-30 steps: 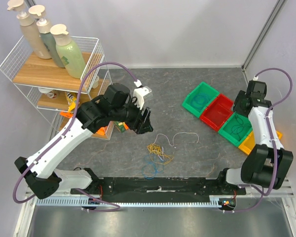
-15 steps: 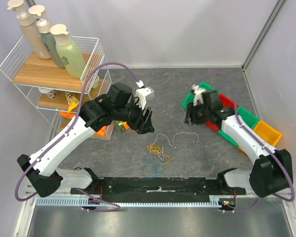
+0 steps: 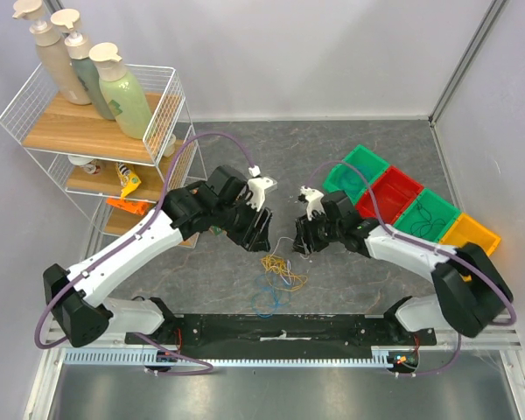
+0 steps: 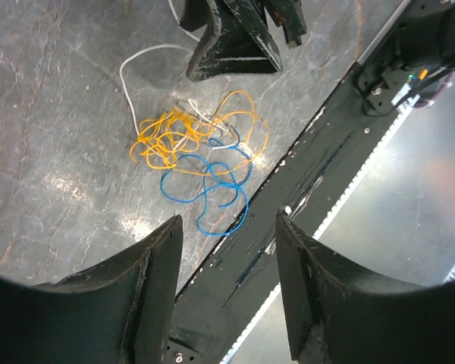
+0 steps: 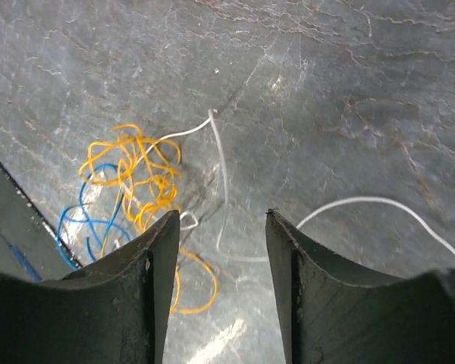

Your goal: Untangle the cables

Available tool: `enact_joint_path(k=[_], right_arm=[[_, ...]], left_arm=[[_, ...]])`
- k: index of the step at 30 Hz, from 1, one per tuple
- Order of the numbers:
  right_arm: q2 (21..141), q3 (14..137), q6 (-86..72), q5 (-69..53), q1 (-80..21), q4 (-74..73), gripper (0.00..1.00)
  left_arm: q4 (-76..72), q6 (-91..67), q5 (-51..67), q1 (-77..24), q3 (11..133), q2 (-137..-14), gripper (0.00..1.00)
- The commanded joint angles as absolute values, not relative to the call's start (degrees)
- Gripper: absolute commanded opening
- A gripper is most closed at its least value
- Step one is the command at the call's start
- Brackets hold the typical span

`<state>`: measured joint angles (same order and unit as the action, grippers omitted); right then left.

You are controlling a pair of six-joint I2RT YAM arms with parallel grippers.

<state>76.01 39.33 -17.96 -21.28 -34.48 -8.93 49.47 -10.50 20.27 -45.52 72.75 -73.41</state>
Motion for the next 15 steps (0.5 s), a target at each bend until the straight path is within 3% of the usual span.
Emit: enact_joint_path(k=[1,3,6,15], right_arm=[[82.1,37.9,-21.6,-22.1,-35.8,3.0,0.51],[83.1,38.6,-22.1,-22.3,-35.8,2.4,0.34],[78.4,38.4,-22.1,-20.8,-35.8,0.4,0.0],[63.6,36.8,-24.6,-22.1,-35.8,-7.4,0.0]], left_arm=[[43.7,-13.5,16.5,-46.3,68.6,-71.0,0.58],[41.3,-14.1,15.8,-46.4,66.1,-71.5,0.57],[39.0,-14.5,14.9,-46.5,63.8,-73.3,0.55],[33.8,-15.6,13.2,-46.4,61.5,-86.1,0.54]])
